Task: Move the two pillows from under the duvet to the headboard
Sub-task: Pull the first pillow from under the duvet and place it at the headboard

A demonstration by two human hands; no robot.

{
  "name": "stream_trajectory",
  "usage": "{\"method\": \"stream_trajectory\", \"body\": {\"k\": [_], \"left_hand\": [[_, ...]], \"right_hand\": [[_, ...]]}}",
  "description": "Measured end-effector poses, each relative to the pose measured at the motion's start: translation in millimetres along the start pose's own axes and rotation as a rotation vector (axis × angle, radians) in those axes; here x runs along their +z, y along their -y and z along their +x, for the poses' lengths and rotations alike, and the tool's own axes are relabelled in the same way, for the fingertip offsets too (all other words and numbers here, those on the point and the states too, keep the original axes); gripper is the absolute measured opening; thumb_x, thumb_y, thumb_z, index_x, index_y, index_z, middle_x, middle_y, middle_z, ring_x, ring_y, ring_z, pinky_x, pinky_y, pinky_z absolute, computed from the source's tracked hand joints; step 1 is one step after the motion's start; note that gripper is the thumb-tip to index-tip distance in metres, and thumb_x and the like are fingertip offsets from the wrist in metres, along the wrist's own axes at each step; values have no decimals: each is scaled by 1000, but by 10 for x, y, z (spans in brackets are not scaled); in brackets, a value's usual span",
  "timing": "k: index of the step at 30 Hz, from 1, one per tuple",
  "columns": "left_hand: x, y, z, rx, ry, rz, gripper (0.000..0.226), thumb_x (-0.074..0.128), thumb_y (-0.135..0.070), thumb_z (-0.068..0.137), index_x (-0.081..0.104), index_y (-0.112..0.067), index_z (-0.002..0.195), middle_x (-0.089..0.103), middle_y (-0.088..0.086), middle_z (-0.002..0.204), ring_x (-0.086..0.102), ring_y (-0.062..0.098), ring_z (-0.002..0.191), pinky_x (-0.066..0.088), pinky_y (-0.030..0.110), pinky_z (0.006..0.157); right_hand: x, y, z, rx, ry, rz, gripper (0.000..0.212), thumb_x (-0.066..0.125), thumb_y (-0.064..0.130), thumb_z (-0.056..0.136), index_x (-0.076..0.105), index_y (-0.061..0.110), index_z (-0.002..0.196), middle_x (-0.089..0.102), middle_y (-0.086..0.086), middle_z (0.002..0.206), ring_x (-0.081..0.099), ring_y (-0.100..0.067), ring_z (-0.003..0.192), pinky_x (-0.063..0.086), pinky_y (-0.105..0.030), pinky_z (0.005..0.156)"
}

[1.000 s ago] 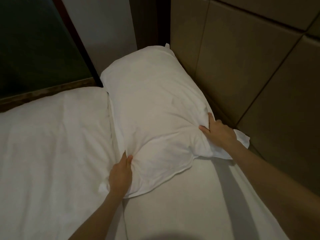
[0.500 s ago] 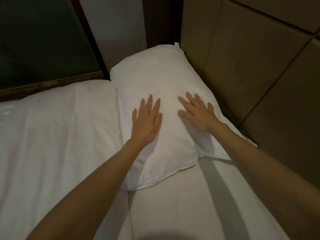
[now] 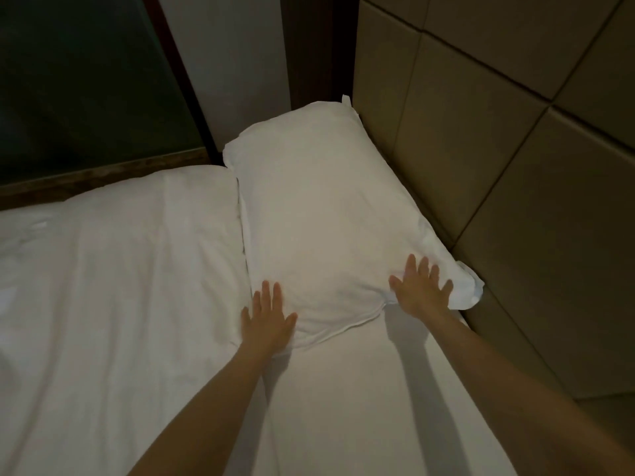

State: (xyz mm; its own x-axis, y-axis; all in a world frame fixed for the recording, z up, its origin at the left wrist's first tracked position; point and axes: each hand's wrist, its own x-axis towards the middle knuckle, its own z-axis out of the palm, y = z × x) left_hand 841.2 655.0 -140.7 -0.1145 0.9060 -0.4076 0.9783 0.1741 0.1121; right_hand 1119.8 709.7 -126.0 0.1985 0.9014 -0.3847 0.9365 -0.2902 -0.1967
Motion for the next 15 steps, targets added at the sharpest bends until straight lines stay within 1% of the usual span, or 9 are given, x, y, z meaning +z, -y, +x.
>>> {"method": "stream_trajectory", "body": {"k": [1, 2, 3, 4, 6, 8, 10, 13, 15], "left_hand": [[-57, 28, -98, -5, 12, -16, 59, 30, -37, 99, 12, -14, 151, 10, 9, 161, 24, 26, 144, 26, 42, 112], [-154, 59, -243, 6, -24, -39, 47, 31, -29, 99, 31, -12, 143, 32, 13, 153, 43, 27, 132, 37, 39, 103], [-239, 76, -317, 16, -98, -87, 38, 32, -23, 98, 46, -12, 132, 51, 13, 138, 55, 28, 117, 43, 36, 92], [-366, 89, -456, 18, -167, -150, 34, 33, -21, 98, 54, -14, 123, 60, 12, 125, 60, 29, 107, 45, 35, 85], [-654, 110, -680, 42, -250, -275, 32, 36, -21, 97, 59, -16, 120, 67, 10, 116, 63, 30, 101, 49, 36, 84], [-930, 118, -909, 80, -275, -417, 30, 39, -19, 96, 62, -16, 114, 71, 7, 108, 66, 26, 94, 52, 39, 85], [-1188, 138, -1196, 114, -282, -584, 28, 39, -15, 94, 64, -16, 106, 73, 3, 93, 69, 21, 81, 55, 38, 80], [-1462, 187, -1579, 143, -317, -750, 29, 37, -14, 94, 65, -16, 100, 70, -2, 77, 68, 16, 71, 55, 36, 73], [-1578, 260, -1840, 153, -330, -819, 30, 37, -14, 94, 66, -17, 97, 70, -3, 73, 68, 15, 68, 54, 34, 66]], "right_hand": [[-71, 31, -84, -43, -57, 6, 62, 21, 45, 99, 2, 19, 151, 4, -7, 162, 4, -28, 148, 5, -52, 117], [-174, 70, -226, -120, -134, 48, 57, 27, 38, 100, 11, 16, 151, 15, -8, 160, 14, -28, 146, 12, -49, 116], [-261, 130, -313, -218, -217, 146, 52, 33, 31, 100, 24, 11, 148, 30, -11, 154, 28, -29, 141, 21, -45, 114], [-381, 188, -470, -308, -280, 258, 46, 39, 24, 99, 37, 7, 142, 44, -13, 146, 41, -29, 132, 30, -41, 111], [-600, 325, -777, -416, -359, 420, 36, 44, 13, 97, 53, 4, 130, 60, -14, 130, 56, -29, 116, 41, -37, 103], [-780, 459, -1087, -439, -365, 487, 30, 45, 9, 95, 59, 5, 122, 68, -14, 114, 63, -29, 100, 49, -40, 92], [-919, 574, -1438, -431, -322, 520, 27, 44, 10, 94, 61, 7, 115, 71, -15, 97, 64, -28, 84, 53, -41, 78], [-1055, 678, -1886, -419, -269, 559, 24, 45, 9, 92, 65, 6, 105, 71, -13, 89, 65, -26, 80, 55, -37, 73], [-1121, 731, -2186, -382, -224, 644, 23, 45, 6, 90, 67, 6, 99, 70, -12, 86, 64, -20, 76, 52, -29, 69]]}}
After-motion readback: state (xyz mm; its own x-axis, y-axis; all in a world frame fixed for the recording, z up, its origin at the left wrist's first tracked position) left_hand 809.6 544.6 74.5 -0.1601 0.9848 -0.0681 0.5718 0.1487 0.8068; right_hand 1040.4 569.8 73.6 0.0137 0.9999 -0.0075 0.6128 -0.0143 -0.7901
